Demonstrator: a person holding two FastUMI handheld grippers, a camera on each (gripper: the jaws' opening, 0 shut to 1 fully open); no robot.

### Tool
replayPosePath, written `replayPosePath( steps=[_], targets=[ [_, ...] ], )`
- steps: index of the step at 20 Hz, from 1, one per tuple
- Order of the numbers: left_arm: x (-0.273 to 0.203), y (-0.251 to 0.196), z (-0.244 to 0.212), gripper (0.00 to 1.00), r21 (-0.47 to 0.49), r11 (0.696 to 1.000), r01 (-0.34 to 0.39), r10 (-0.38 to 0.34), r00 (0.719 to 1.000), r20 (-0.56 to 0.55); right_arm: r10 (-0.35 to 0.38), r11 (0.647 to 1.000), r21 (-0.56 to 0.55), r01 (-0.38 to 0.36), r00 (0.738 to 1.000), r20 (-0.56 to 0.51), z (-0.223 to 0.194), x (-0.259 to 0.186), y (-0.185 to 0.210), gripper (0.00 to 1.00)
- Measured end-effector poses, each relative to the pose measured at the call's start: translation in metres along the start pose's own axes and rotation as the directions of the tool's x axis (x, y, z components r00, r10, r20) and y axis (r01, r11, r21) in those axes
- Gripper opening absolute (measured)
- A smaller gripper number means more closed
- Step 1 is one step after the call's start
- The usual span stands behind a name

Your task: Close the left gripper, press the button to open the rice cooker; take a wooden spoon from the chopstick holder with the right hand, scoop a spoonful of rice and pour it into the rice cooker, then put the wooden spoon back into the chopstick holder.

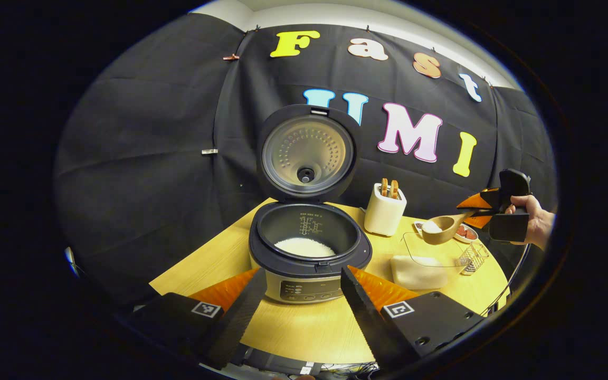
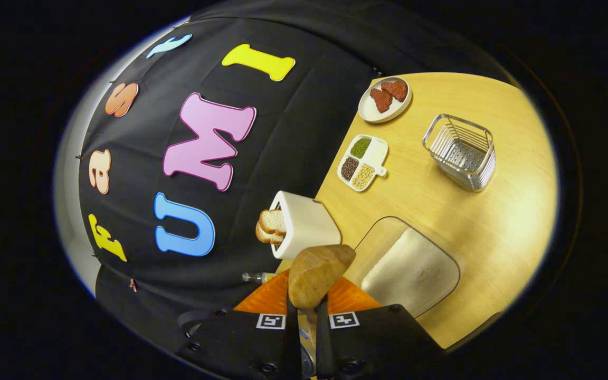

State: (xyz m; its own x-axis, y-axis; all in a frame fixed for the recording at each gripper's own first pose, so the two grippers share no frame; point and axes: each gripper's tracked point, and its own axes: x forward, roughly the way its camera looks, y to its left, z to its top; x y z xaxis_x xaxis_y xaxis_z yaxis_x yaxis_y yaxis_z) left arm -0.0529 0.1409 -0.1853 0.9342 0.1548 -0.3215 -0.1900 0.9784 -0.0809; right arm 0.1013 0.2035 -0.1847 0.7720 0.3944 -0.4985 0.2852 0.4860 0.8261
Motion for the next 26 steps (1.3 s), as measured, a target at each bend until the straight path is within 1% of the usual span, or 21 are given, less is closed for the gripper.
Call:
replayPosePath(
  steps=[5, 9, 14, 16, 18, 20, 21, 22, 23, 24, 26],
  targets=[
    [-0.004, 0.016, 0.005, 0.96, -0.026, 0.999, -0.022, 0.023, 1.000, 0.017, 0.079, 0.997, 0.019, -0.078, 0.993, -0.083, -0.039, 0.004, 0.049, 0.15],
    [-0.008, 0.041, 0.014, 0.96, -0.039, 0.997, -0.065, 0.067, 0.997, 0.044, 0.122, 0.992, -0.007, -0.124, 0.982, -0.144, -0.078, 0.013, 0.086, 0.15],
    [-0.014, 0.071, 0.016, 0.96, -0.098, 0.987, -0.128, 0.133, 0.990, 0.047, 0.141, 0.982, -0.094, -0.166, 0.963, -0.228, -0.138, 0.024, 0.114, 0.15],
    [-0.014, 0.079, 0.012, 0.95, -0.109, 0.984, -0.142, 0.147, 0.988, 0.037, 0.140, 0.969, -0.162, -0.184, 0.958, -0.250, -0.163, 0.028, 0.121, 0.15],
    [-0.016, 0.088, 0.009, 0.96, -0.114, 0.981, -0.157, 0.161, 0.987, 0.028, 0.133, 0.949, -0.243, -0.201, 0.954, -0.269, -0.187, 0.033, 0.126, 0.15],
    [-0.017, 0.096, 0.007, 0.95, -0.118, 0.979, -0.168, 0.172, 0.985, 0.025, 0.134, 0.918, -0.325, -0.226, 0.950, -0.280, -0.210, 0.038, 0.132, 0.15],
    [-0.017, 0.100, 0.007, 0.95, -0.119, 0.978, -0.174, 0.178, 0.984, 0.022, 0.135, 0.896, -0.373, -0.239, 0.949, -0.284, -0.219, 0.042, 0.135, 0.15],
    [-0.018, 0.103, 0.006, 0.95, -0.120, 0.976, -0.181, 0.185, 0.983, 0.019, 0.135, 0.867, -0.429, -0.253, 0.948, -0.287, -0.230, 0.042, 0.137, 0.15],
    [-0.018, 0.107, 0.006, 0.96, -0.121, 0.975, -0.188, 0.191, 0.981, 0.017, 0.138, 0.828, -0.491, -0.270, 0.947, -0.289, -0.239, 0.044, 0.139, 0.15],
    [-0.019, 0.110, 0.006, 0.96, -0.122, 0.974, -0.191, 0.195, 0.981, 0.017, 0.140, 0.780, -0.556, -0.286, 0.947, -0.291, -0.247, 0.047, 0.141, 0.15],
    [-0.019, 0.114, 0.006, 0.96, -0.121, 0.973, -0.197, 0.200, 0.980, 0.017, 0.155, 0.665, -0.676, -0.318, 0.944, -0.291, -0.261, 0.049, 0.147, 0.15]
  ],
)
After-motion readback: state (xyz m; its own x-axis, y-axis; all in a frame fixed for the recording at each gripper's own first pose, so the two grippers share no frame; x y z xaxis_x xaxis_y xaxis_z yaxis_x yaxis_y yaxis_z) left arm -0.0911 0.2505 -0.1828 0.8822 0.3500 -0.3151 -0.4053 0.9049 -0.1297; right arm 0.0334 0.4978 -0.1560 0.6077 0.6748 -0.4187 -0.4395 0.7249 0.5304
